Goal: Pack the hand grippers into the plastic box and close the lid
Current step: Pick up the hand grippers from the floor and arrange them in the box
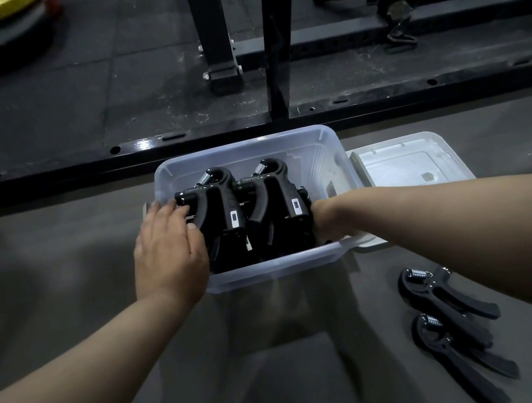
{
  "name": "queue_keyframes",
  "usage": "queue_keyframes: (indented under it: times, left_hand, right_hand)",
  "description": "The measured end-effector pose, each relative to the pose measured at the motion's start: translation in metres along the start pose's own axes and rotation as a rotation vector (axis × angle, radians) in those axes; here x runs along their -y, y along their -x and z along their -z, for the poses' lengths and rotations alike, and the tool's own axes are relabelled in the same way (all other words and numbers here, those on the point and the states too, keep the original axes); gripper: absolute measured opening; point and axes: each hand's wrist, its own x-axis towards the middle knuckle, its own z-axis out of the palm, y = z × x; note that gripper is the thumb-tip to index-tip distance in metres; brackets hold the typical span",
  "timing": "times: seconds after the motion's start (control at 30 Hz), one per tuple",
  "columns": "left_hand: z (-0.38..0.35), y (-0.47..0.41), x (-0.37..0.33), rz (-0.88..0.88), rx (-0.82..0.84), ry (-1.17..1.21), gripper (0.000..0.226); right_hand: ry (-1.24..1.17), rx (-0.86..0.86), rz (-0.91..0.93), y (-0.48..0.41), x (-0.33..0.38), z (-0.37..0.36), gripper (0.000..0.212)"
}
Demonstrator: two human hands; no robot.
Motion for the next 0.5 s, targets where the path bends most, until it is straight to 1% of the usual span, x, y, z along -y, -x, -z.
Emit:
queue_keyframes:
  times: [0.07, 0.13, 0.23, 0.33, 0.4, 0.47, 0.5]
  left_hand:
    - [0.000, 0.000, -0.001, 0.007, 0.001, 0.002, 0.059]
    - [0.001, 0.001, -0.002, 0.008, 0.004, 0.005, 0.058]
    - [0.001, 0.002, -0.002, 0.010, 0.008, 0.007, 0.057]
    - [0.002, 0.002, -0.001, 0.012, 0.002, 0.013, 0.057]
    - [0.003, 0.002, -0.002, 0.012, 0.006, 0.016, 0.057]
    - [0.003, 0.003, -0.004, 0.013, 0.010, 0.020, 0.057]
    - [0.004, 0.003, -0.004, 0.016, 0.012, 0.014, 0.057]
  right_hand:
    - [-0.149, -0.045, -0.008, -0.005, -0.003, -0.005, 0.010]
    - [-0.132, -0.079, -0.003, -0.010, -0.005, -0.007, 0.011]
    - [-0.051, -0.002, 0.013, -0.011, -0.005, -0.004, 0.021]
    - [0.015, 0.084, 0.027, -0.003, -0.001, 0.003, 0.014]
    - [-0.017, -0.003, 0.069, -0.002, 0.000, 0.002, 0.016]
    - [-0.127, -0.106, 0.072, -0.002, 0.000, -0.002, 0.016]
    - [-0.197, -0.103, 0.058, -0.005, -0.001, -0.002, 0.017]
